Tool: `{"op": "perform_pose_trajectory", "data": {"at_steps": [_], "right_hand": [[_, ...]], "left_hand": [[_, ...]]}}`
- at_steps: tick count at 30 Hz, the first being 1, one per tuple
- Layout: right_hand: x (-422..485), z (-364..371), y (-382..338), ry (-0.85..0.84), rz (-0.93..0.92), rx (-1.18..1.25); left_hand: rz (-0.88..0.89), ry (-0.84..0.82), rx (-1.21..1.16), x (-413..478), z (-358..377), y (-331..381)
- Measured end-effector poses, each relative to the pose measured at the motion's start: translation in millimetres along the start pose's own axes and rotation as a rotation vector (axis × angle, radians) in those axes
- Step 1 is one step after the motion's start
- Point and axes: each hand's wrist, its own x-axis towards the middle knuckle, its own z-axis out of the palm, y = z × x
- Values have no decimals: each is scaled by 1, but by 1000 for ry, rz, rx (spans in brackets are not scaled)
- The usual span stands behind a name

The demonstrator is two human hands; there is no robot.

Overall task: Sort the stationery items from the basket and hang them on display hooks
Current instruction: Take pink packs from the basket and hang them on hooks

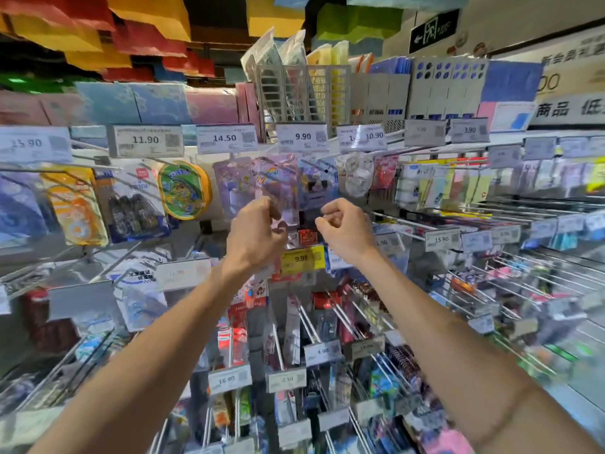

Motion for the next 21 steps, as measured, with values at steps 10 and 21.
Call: {"op": "perform_pose_trajectory", "data": {"at_steps": [10, 21], "right_hand": [[-113, -63, 36, -69, 74, -194], [-378, -184, 107, -199, 646, -329]], "left_hand": [[388, -479, -167, -78, 29, 70], [482, -1112, -213, -270, 105, 182]]}}
